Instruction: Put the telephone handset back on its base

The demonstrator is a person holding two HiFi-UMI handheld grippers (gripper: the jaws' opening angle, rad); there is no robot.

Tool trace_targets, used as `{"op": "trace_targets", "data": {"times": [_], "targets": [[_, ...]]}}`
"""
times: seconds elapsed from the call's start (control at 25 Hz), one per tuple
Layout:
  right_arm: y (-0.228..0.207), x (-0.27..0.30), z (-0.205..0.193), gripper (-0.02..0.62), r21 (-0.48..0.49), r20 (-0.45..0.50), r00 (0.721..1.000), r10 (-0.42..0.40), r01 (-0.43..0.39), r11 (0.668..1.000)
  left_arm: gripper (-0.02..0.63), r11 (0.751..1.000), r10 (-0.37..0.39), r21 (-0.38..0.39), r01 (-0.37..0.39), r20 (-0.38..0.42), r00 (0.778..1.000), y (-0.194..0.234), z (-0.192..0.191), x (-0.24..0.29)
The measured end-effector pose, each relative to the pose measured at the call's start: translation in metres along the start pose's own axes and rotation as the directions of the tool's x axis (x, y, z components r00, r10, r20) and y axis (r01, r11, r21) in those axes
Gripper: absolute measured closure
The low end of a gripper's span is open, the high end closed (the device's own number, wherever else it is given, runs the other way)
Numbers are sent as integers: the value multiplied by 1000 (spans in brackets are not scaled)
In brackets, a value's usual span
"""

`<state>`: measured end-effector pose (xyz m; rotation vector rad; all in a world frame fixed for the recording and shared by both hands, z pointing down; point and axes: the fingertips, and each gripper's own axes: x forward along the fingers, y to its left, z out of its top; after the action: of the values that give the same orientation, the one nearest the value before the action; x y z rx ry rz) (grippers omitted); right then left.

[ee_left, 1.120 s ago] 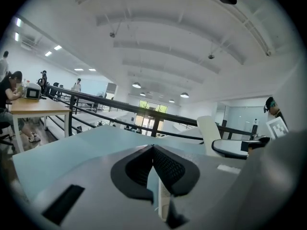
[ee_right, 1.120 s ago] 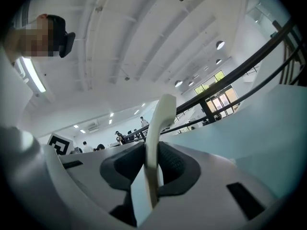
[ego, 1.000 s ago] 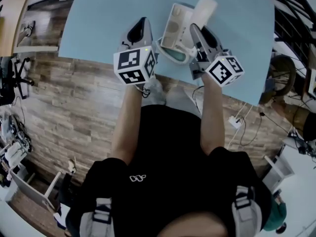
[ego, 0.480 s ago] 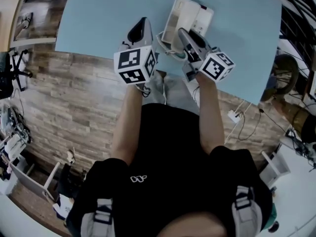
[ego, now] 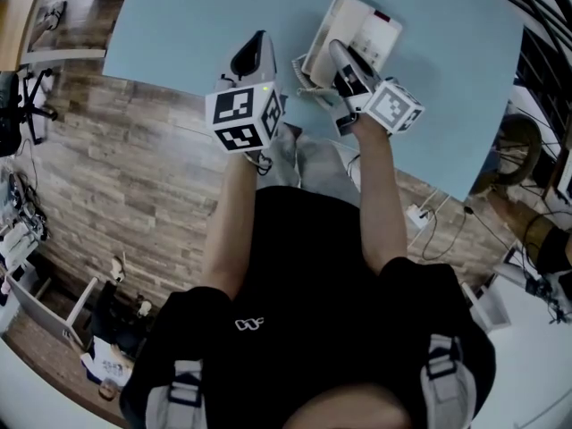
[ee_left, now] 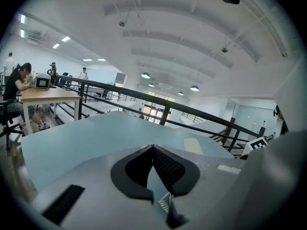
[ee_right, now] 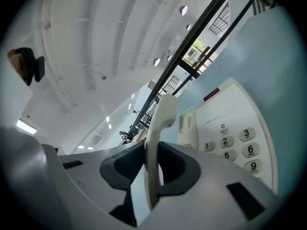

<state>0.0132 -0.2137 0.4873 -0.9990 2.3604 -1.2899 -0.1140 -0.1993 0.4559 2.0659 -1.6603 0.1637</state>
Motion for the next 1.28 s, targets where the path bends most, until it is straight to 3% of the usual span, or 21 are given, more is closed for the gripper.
{"op": "trace_targets", "data": {"times": [0.12,0.24,0.44,1.08,1.28], "targets": [[-12,11,-7,514,30,-25,998,-49,50,998,606,1000,-1,-5,1,-6,1000,7,0,4],[-28,18,-13,514,15,-58,989,-136,137,990,606,1000,-4,-5,4,-12,1000,11,0,10],[-41,20,-11,514,-2,-60,977,-207,207,978,606,1000,-5,-6,5,-16,1000,11,0,14],[-59,16,-14,506,67,-36,962,-270,272,960,606,999,-27,-20,26,-39,999,10,-2,28],[-64,12,-9,481,30,-28,945,-327,328,944,606,999,-52,-16,52,-43,998,8,0,36]]}}
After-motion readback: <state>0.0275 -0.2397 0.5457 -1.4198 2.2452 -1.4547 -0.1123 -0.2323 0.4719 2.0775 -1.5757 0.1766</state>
